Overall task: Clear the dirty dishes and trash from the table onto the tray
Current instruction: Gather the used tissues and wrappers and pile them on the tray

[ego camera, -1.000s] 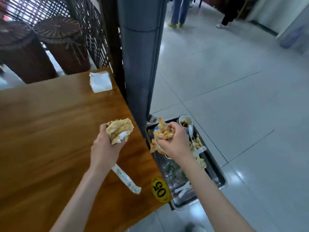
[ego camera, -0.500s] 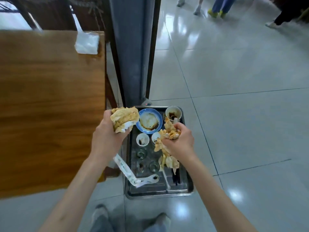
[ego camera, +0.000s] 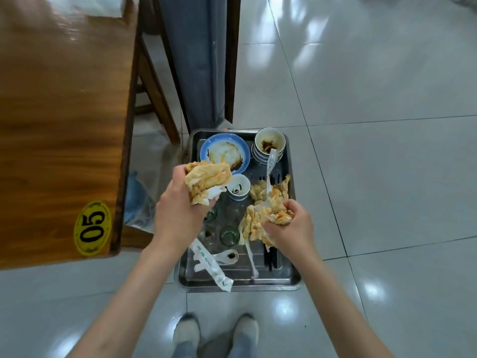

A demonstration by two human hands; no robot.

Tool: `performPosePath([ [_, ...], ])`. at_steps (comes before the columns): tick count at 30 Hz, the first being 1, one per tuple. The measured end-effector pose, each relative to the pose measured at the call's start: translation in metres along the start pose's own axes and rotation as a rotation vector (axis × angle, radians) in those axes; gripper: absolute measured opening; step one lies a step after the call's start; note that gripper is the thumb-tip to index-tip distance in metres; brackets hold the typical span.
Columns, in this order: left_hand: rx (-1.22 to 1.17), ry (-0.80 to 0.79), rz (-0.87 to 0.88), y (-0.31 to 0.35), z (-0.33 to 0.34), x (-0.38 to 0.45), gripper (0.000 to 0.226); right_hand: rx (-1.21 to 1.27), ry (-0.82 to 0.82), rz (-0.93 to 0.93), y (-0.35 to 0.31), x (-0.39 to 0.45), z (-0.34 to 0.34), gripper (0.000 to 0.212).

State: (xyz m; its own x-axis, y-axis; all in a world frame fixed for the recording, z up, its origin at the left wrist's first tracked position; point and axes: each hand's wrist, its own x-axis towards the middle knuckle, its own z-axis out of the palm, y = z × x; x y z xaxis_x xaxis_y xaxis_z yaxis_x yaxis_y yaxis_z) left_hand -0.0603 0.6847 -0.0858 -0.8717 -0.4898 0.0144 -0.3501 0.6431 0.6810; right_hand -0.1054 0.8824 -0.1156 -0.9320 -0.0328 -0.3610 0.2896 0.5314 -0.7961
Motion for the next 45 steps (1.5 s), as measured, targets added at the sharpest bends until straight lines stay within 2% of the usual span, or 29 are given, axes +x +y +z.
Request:
performPosePath([
  [11, -0.104, -0.051, 0.058, -0.044, 0.067, -0.014, 0.047, -0.037, 0.041, 0.095, 0.11, 0.023, 0.035, 0.023],
  [16, -0.136, -0.001, 0.066, -0.054, 0.083, -0.014, 0.049, -0.043, 0.082, 0.141, 0.137, 0.029, 0.042, 0.028],
  [29, -0.193, 0.1, 0.045, -0.058, 0.095, -0.017, 0.049, -0.036, 0.135, 0.183, 0.157, 0.025, 0.045, 0.044],
  [38, -0.2, 0.095, 0.021, -0.061, 0.104, -0.017, 0.05, -0.024, 0.166, 0.178, 0.164, 0.02, 0.044, 0.063],
  [45, -0.192, 0.077, 0.007, -0.064, 0.107, -0.017, 0.05, -0.142, 0.203, 0.116, 0.16, 0.017, 0.049, 0.071],
])
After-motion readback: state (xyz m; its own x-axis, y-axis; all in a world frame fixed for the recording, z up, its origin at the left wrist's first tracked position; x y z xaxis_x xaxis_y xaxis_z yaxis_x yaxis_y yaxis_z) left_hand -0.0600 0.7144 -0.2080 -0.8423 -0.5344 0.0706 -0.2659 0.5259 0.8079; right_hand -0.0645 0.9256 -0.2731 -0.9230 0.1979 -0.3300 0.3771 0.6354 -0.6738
